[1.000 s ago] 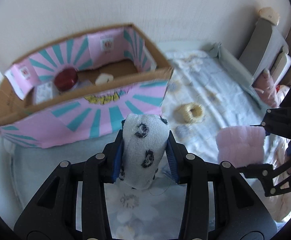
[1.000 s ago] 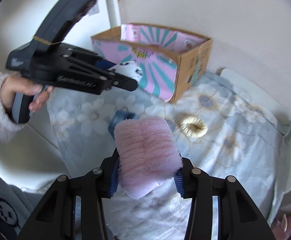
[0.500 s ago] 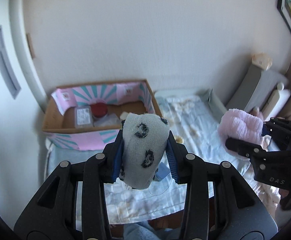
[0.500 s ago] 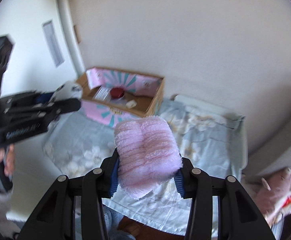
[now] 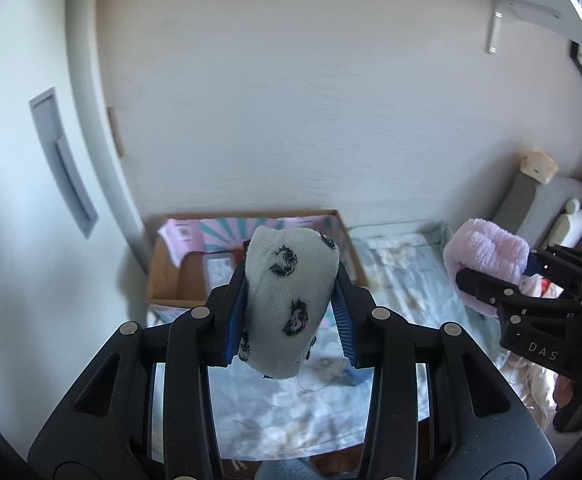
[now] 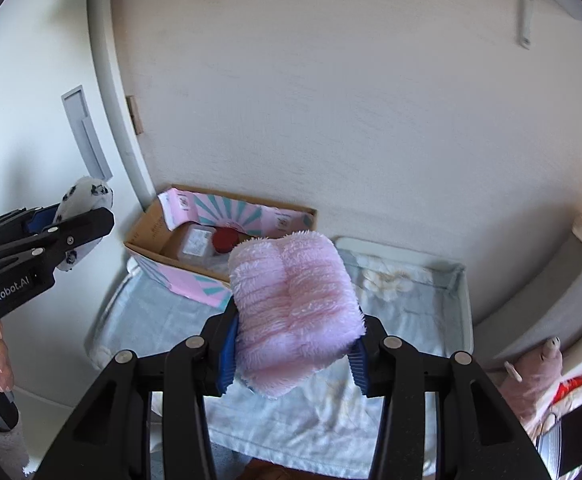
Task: Organize objects
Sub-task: 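Carry the sock and pink cloth into the box and open both tools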
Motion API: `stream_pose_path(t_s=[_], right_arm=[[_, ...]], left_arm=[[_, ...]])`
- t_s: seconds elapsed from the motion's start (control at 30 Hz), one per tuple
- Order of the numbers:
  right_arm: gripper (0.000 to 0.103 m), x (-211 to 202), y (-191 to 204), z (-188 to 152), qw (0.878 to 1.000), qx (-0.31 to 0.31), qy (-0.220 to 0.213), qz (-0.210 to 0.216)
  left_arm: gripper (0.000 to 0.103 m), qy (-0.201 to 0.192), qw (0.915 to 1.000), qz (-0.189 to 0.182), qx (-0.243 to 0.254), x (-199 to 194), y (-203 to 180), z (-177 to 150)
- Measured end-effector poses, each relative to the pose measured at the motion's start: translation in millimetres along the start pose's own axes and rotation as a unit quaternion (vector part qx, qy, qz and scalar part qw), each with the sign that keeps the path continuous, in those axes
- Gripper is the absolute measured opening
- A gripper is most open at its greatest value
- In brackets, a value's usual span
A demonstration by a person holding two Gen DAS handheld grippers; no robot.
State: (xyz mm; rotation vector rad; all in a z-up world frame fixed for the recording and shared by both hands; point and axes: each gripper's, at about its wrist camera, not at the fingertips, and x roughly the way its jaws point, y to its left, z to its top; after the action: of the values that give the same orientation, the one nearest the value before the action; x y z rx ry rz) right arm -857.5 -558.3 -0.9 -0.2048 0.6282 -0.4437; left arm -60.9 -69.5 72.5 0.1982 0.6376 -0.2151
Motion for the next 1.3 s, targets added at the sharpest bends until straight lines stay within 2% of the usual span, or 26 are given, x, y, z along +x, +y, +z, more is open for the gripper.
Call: stream_pose_path(t_s=[0.37, 0.4, 0.53, 0.67, 0.83, 1.03, 1.3], right_arm=[[0.042, 46.4, 45.7, 47.0, 0.999, -0.028, 0.007, 0.045], [0.042, 53.1, 48.7, 52.2, 0.998, -0.029, 0.009, 0.047], [0.042, 77.0, 56.6, 69.7, 0.998, -0.031, 0.018, 0.05], [0.042, 103.7, 57.6, 85.2, 0.998, -0.032, 0.032, 0.043], [0.042, 151.7, 51.0, 91.6, 0.997, -0.018, 0.069, 0.026], [0.042, 206.2, 40.9, 85.9, 0.992, -0.001, 0.126, 0.016], [0.042, 266.6, 32.2, 59.4, 0.976, 0.029, 0.214, 0.031]], left_arm=[[0.035, 0.025, 0.9979, 0.039, -0.047, 29.4, 68.8, 21.3], [0.035, 0.032, 0.9955, 0.059, -0.067, 33.4, 73.4, 23.8], [0.035, 0.05, 0.9936, 0.057, -0.083, 58.0, 93.9, 32.4], [0.035, 0.085, 0.9898, 0.051, -0.102, 100.6, 119.7, 35.1], [0.035, 0.128, 0.9839, 0.05, -0.114, 151.9, 138.7, 28.0], [0.035, 0.199, 0.9708, 0.033, -0.131, 220.2, 155.7, 5.1], [0.035, 0.272, 0.954, 0.026, -0.124, 283.4, 158.6, -16.4]])
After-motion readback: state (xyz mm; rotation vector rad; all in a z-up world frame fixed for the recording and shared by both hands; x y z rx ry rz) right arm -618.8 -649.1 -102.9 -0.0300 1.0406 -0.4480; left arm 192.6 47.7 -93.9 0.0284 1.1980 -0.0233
